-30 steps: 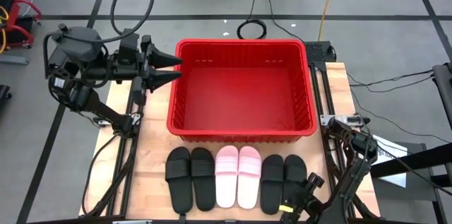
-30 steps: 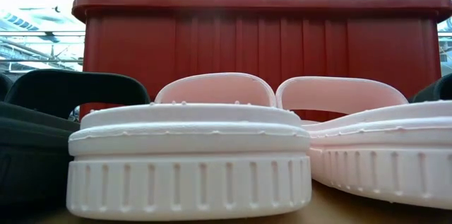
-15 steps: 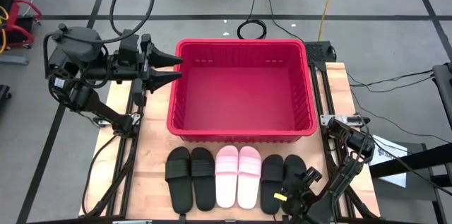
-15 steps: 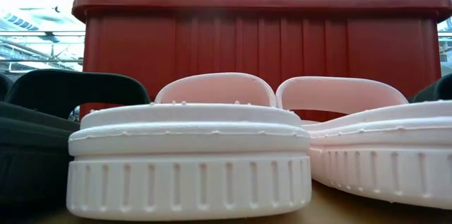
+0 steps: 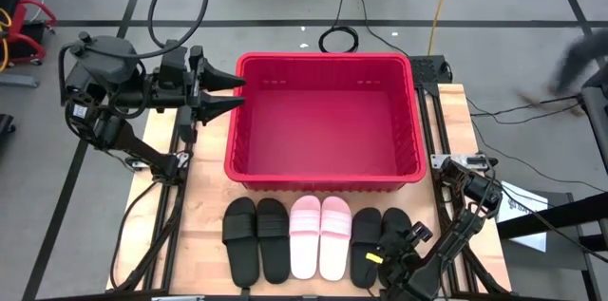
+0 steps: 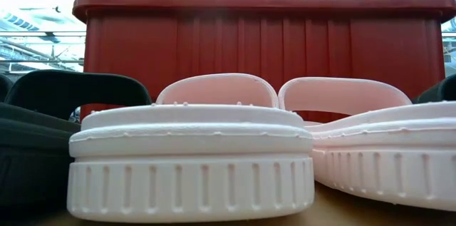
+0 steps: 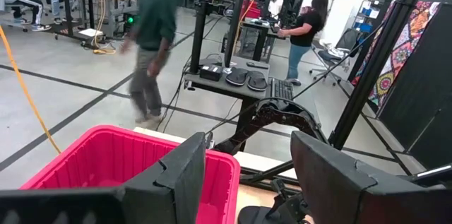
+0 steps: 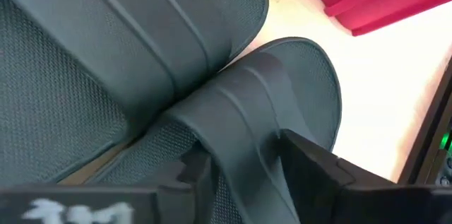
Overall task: Pick and place slides into bin
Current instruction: Put the black slipper into the red bin
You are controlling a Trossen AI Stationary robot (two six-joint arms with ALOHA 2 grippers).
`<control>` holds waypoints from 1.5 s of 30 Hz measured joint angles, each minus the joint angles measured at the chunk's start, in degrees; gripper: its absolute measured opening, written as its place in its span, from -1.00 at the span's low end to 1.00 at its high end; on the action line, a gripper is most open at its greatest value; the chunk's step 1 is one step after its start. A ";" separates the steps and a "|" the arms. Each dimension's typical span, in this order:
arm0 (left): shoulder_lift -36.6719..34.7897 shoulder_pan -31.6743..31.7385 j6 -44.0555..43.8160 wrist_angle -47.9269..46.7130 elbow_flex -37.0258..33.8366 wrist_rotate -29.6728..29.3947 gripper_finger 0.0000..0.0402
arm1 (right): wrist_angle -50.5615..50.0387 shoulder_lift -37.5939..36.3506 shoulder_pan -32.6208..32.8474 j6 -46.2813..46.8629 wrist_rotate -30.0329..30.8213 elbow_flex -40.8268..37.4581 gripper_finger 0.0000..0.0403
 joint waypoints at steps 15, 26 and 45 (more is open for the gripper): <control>0.00 0.02 -0.04 -0.26 0.00 0.00 0.02 | 0.71 -5.61 1.65 -0.11 -4.40 0.00 -0.97; -0.02 0.00 -0.65 -1.46 0.00 0.02 0.02 | 10.00 -25.94 2.53 -15.87 5.10 -0.04 -0.99; -0.56 0.00 1.95 -1.34 -0.04 0.02 0.02 | 89.23 -47.20 -11.66 -106.21 39.16 -0.04 -1.00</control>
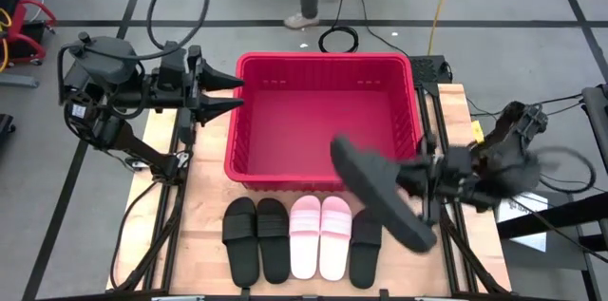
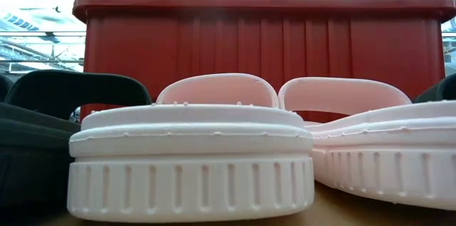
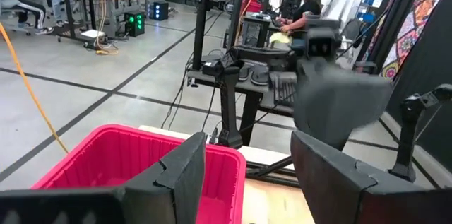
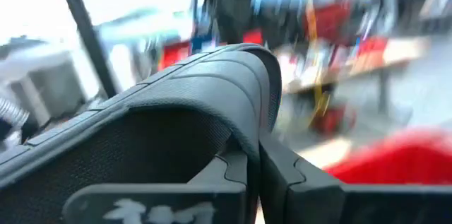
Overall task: Pick and place slides into bin
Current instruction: Put the black slipper into the red bin
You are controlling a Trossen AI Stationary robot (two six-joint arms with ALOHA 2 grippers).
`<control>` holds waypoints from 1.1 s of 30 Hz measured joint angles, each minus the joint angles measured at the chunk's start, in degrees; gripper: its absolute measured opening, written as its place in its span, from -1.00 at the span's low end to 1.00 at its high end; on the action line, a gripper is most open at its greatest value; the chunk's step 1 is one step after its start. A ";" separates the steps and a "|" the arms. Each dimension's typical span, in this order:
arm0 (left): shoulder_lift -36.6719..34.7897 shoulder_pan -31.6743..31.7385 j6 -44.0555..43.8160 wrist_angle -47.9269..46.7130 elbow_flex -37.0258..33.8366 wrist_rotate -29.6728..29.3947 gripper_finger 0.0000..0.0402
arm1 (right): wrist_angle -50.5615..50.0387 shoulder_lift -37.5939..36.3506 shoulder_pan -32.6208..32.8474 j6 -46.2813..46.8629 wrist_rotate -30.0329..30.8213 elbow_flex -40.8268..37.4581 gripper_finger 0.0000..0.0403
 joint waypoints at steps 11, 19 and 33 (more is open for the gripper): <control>-2.56 0.00 1.51 0.37 0.02 0.00 0.02 | 36.01 3.83 -13.32 -47.69 3.42 0.06 -1.00; -3.42 0.00 3.61 1.33 0.02 -0.35 0.02 | 38.49 6.43 -19.68 -61.68 7.86 3.59 -1.00; -3.17 3.98 0.80 3.66 0.04 -7.83 0.02 | 9.71 6.59 -32.82 -64.27 19.68 11.62 -0.99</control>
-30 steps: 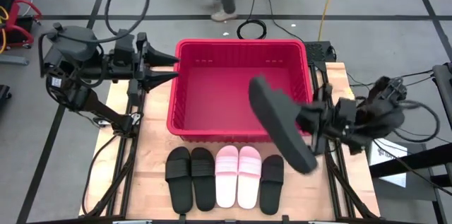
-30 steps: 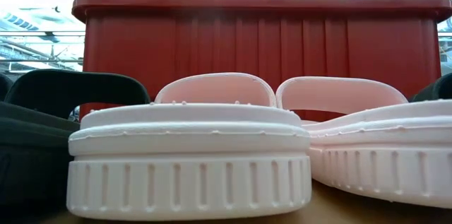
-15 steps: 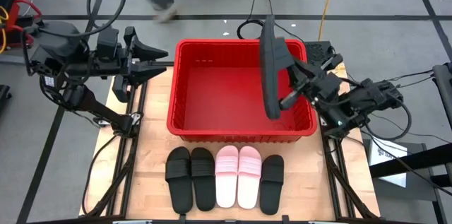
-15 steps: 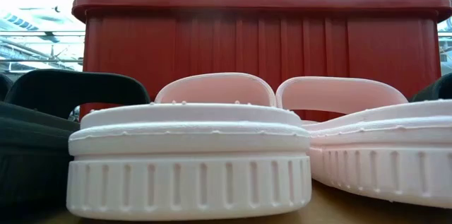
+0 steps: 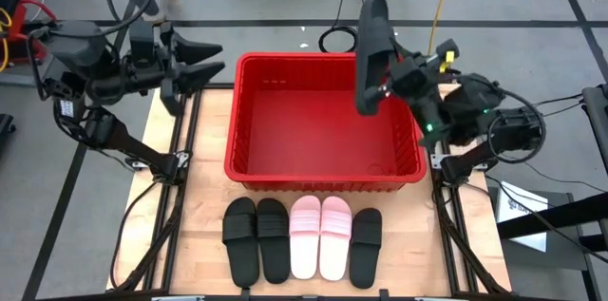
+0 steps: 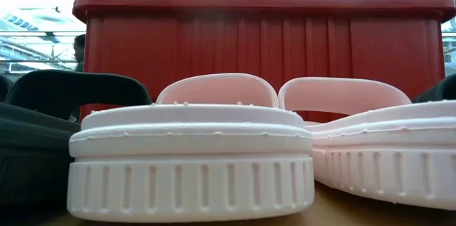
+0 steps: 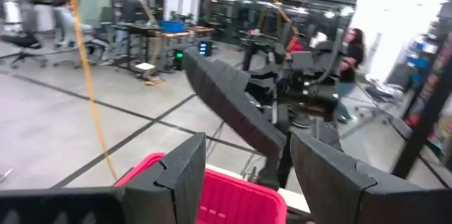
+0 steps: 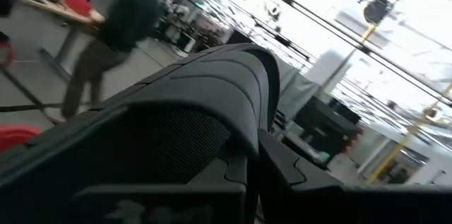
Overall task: Pick and place slides into bin
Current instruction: Put the black slipper into the red bin
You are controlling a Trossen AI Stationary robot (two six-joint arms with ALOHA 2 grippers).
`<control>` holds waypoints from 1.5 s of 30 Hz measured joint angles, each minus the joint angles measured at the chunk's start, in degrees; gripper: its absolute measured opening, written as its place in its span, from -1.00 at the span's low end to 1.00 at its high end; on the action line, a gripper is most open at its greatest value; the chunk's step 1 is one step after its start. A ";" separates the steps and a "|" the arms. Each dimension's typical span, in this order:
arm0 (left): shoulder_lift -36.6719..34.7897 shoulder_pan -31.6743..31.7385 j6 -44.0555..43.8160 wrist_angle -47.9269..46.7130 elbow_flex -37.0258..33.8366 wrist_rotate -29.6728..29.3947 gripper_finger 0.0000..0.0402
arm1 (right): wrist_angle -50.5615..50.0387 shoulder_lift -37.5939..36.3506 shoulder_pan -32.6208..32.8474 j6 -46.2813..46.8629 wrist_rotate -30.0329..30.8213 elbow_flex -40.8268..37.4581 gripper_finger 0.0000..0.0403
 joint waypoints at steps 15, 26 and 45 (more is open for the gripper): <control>1.57 2.05 -2.98 2.83 0.00 -1.17 0.02 | -18.77 -11.00 -10.43 22.60 -48.65 10.78 -1.00; 2.15 2.05 0.02 2.75 -0.02 -1.17 0.02 | -68.85 3.13 -25.39 44.25 -59.45 34.93 -1.00; 1.52 2.03 4.58 2.29 0.00 -1.11 0.02 | -91.65 10.57 -26.16 43.79 -28.68 19.97 -1.00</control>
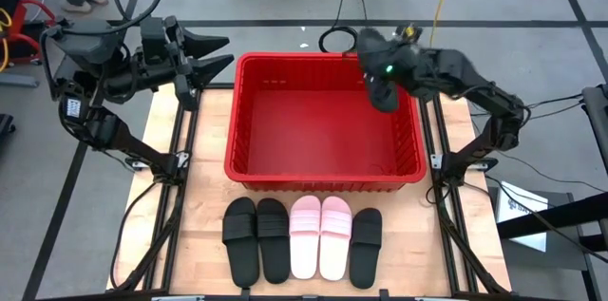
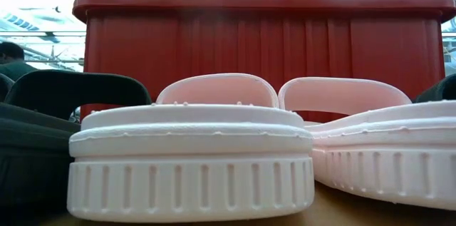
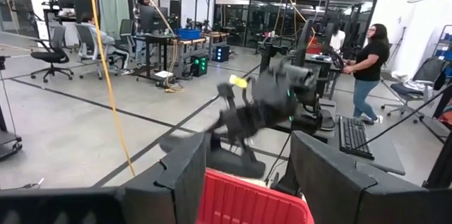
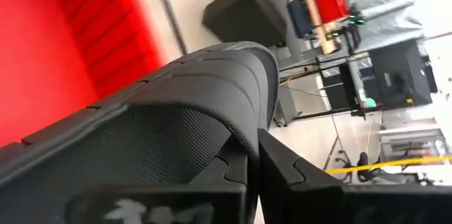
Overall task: Pick and place slides into bin
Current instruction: Put the black slipper into the red bin
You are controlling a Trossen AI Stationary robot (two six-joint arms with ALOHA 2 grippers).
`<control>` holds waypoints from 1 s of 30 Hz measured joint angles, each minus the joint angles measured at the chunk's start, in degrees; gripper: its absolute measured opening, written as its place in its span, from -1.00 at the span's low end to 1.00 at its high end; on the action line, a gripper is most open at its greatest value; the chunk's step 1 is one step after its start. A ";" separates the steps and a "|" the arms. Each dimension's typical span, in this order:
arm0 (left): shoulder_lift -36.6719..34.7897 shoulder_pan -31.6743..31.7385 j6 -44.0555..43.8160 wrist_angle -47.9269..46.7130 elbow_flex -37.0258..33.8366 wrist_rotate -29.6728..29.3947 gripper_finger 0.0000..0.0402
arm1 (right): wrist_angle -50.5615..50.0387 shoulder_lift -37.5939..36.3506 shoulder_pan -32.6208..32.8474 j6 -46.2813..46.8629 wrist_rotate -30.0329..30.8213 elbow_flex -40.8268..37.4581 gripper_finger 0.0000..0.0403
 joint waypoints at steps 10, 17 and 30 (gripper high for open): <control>0.00 0.02 0.05 -0.01 0.00 0.00 0.02 | -4.00 -0.22 -0.02 5.64 0.06 -6.12 -1.00; 0.02 0.00 0.07 -0.01 0.00 0.01 0.02 | -5.02 -0.30 -0.01 9.83 -0.63 -10.74 -1.00; 0.02 0.00 -0.15 -0.82 0.00 0.01 0.02 | -2.09 -3.06 2.93 20.15 -1.49 -28.89 -1.00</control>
